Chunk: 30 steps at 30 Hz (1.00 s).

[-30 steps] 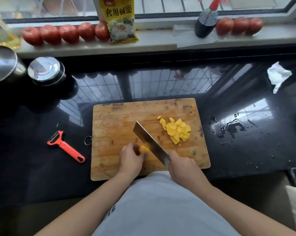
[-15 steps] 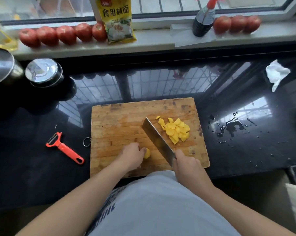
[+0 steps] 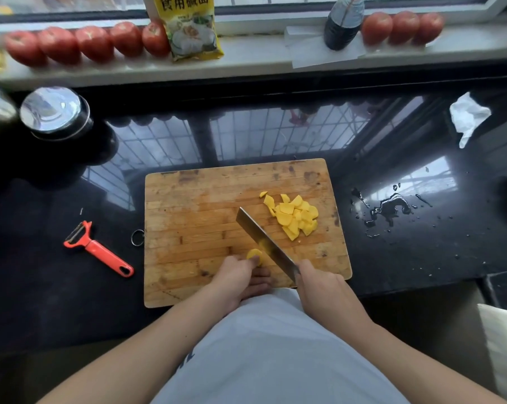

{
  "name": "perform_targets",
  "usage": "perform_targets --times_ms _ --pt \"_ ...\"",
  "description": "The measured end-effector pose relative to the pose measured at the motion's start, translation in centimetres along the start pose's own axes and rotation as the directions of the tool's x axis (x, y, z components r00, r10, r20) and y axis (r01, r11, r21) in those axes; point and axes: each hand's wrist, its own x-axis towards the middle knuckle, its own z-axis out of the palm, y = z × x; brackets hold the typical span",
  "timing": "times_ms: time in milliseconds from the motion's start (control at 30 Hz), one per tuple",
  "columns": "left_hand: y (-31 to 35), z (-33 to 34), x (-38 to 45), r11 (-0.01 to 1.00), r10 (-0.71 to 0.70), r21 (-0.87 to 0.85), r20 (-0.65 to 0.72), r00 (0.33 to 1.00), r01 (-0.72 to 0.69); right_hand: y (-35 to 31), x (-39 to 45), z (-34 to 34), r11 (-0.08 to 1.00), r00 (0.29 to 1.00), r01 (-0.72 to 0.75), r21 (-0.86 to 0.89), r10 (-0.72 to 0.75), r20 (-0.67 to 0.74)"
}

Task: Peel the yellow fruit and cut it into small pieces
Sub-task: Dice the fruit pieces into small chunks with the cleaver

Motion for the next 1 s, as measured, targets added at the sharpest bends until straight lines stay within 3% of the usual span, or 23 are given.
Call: perform_targets --times_ms 200,367,467,833,1000 --pt "-0.2 0.8 0.9 0.998 0.065 -0.014 -0.089 0.994 -0.066 0.5 -0.4 0.1 0.987 0.990 0.121 -0.105 -0.127 -0.055" --pt "-0.6 0.9 1.4 0.996 0.087 0.045 -0.105 0.991 -0.083 1.2 -0.6 0.9 0.983 0.988 0.147 -0.108 -0.142 0.055" --pt "-0.7 0.7 1.5 0.989 0.114 0.105 -0.122 0.986 -0.101 1.8 -0.4 1.3 0.972 0.981 0.183 -0.144 -0.191 -0.039" --pt "0.0 0.7 1.6 0.978 0.121 0.187 -0.121 0.985 -0.097 -0.9 2.4 1.5 0.988 0.990 0.127 -0.089 -0.121 0.066" --pt "0.1 0.6 1.5 0.973 0.115 0.212 -0.110 0.987 -0.090 -1.6 3.4 1.4 0.995 0.995 0.095 0.010 -0.095 -0.004"
